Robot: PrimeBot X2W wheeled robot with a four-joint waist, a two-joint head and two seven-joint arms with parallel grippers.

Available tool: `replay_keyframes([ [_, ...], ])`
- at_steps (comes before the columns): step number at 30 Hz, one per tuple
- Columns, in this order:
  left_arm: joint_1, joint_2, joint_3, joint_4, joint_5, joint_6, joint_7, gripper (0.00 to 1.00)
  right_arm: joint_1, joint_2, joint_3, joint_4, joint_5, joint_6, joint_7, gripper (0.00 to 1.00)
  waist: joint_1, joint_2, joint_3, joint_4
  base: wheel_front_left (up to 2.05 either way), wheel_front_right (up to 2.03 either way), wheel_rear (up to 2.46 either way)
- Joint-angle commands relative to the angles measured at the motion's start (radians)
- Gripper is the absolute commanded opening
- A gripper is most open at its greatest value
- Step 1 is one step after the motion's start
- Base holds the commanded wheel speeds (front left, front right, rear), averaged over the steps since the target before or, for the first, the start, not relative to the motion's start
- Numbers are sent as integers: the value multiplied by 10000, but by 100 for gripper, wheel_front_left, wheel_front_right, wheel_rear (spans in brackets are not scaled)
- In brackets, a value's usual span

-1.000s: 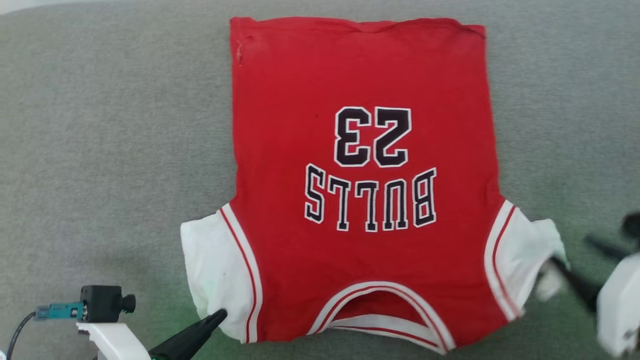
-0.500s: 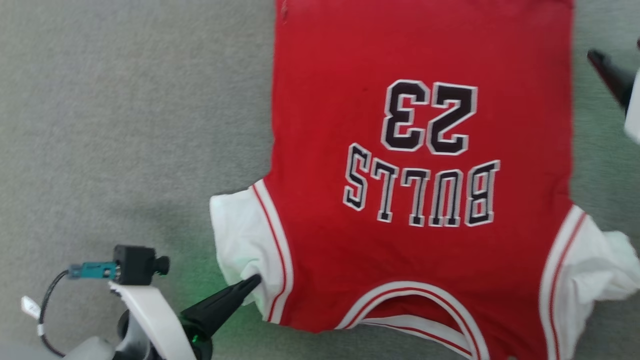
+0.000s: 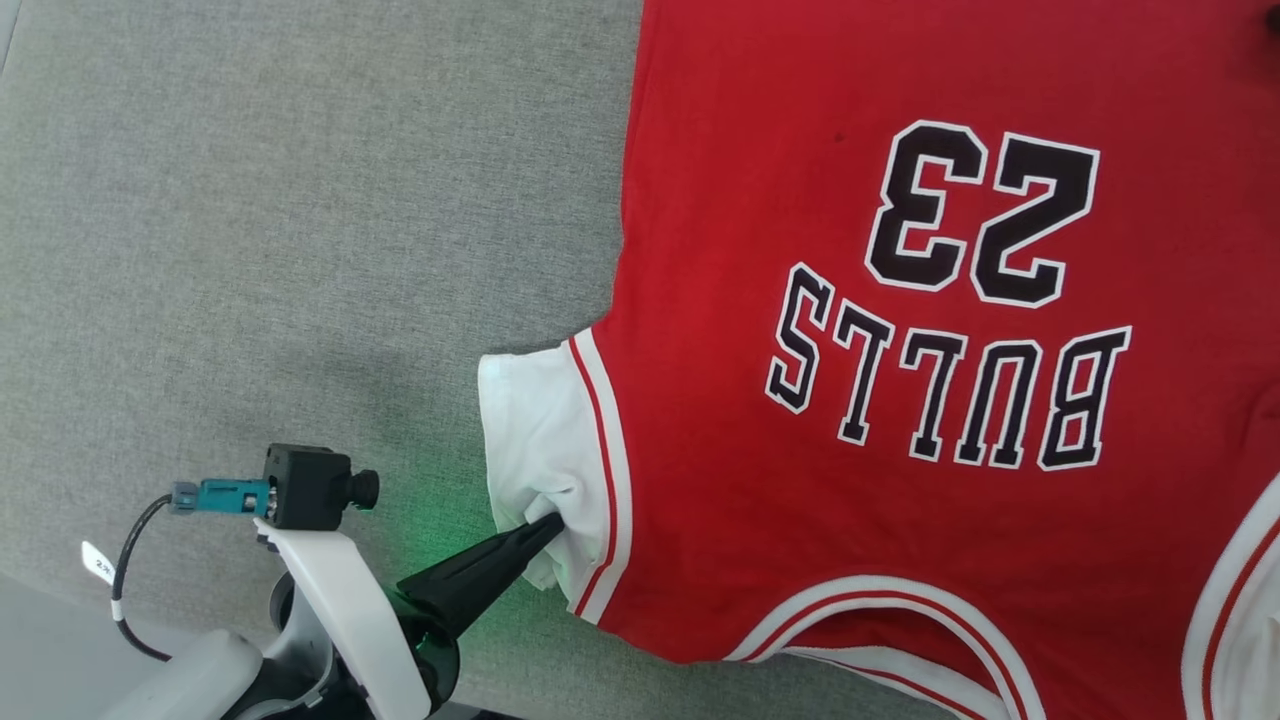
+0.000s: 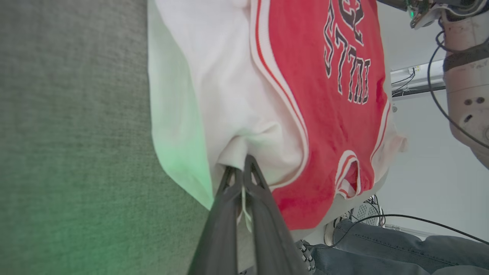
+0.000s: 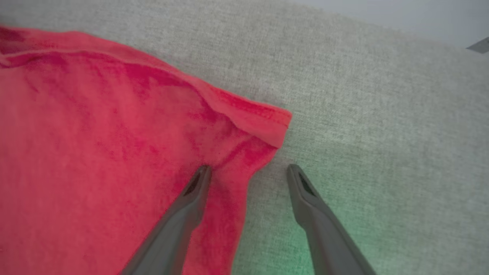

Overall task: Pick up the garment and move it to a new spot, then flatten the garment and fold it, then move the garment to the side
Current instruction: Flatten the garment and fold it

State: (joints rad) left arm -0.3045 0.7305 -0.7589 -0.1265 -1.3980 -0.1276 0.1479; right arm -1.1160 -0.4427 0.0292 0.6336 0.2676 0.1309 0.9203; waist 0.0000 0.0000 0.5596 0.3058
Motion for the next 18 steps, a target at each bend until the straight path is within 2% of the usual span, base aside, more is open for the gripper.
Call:
replay_keyframes([
  [1, -185, 15, -34, -43, 105, -44, -48, 0, -3, 54, 119, 279, 36, -5, 150, 100, 0, 0, 31, 37, 0, 0, 0],
  [5, -280, 86, -148, -37, 113, -46, -56, 0, -31, 68, 454, 661, 121, -5, 147, 100, 0, 0, 89, -14, 0, 0, 0],
  [6, -311, 93, -154, -23, 94, -46, -78, 0, -54, 74, 532, 730, 156, -5, 132, 65, 0, 0, 102, -40, 0, 0, 0],
  [7, -349, 103, -163, -10, 78, -47, -101, 0, -57, 80, 604, 799, 194, -5, 90, 6, 0, 0, 99, -67, 0, 0, 0],
  [8, -386, 127, -168, 6, 62, -47, -144, 0, -66, 80, 656, 846, 230, -5, 26, 0, 0, 0, 79, -106, 0, 0, 0],
  [16, -300, 243, -174, 443, -123, -47, -392, 0, -10, -86, 1269, 539, 893, -7, -951, 0, 0, 0, -511, -507, 0, 0, 0],
  [18, -77, 313, -133, 663, -299, -47, -550, 0, 520, -475, 1845, 2, 1470, -8, -1162, 0, 0, 0, -947, -771, 0, 0, 0],
])
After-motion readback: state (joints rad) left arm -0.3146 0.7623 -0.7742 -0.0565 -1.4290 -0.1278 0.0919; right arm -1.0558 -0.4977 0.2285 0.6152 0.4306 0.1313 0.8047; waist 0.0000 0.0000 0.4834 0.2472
